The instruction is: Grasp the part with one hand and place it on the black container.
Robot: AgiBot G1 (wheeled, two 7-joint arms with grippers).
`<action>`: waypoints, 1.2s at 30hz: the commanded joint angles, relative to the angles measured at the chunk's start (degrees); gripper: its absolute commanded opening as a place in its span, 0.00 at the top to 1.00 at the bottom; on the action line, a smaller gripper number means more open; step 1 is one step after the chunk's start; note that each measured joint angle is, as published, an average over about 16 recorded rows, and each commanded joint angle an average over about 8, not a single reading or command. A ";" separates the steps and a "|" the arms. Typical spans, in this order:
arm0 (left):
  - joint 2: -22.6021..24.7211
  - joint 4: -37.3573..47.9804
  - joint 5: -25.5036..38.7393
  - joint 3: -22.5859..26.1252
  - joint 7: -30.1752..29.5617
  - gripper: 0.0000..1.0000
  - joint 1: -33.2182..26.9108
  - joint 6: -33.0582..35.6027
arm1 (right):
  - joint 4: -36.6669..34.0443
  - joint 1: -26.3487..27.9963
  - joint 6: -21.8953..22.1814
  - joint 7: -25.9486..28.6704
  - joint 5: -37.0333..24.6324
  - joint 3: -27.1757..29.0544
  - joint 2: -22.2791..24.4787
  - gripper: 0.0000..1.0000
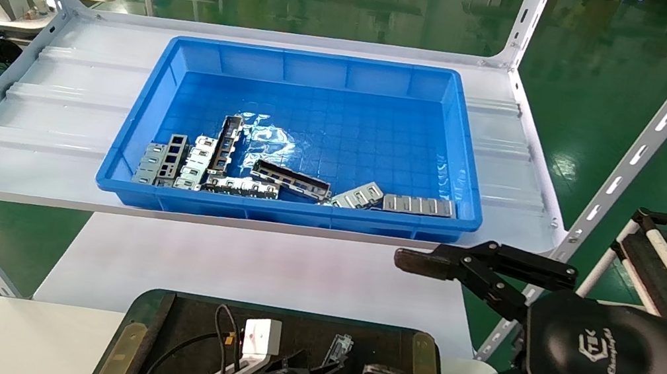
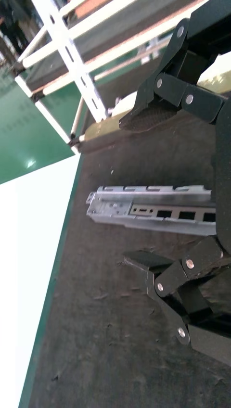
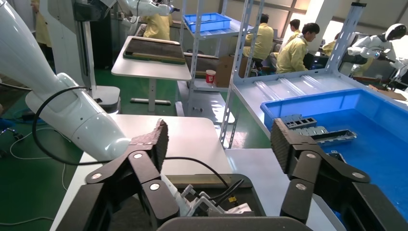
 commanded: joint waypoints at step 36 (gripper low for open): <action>-19.81 -4.32 -8.38 -24.29 39.78 0.00 7.73 46.70 | 0.00 0.02 0.05 -0.05 0.07 -0.11 0.04 0.00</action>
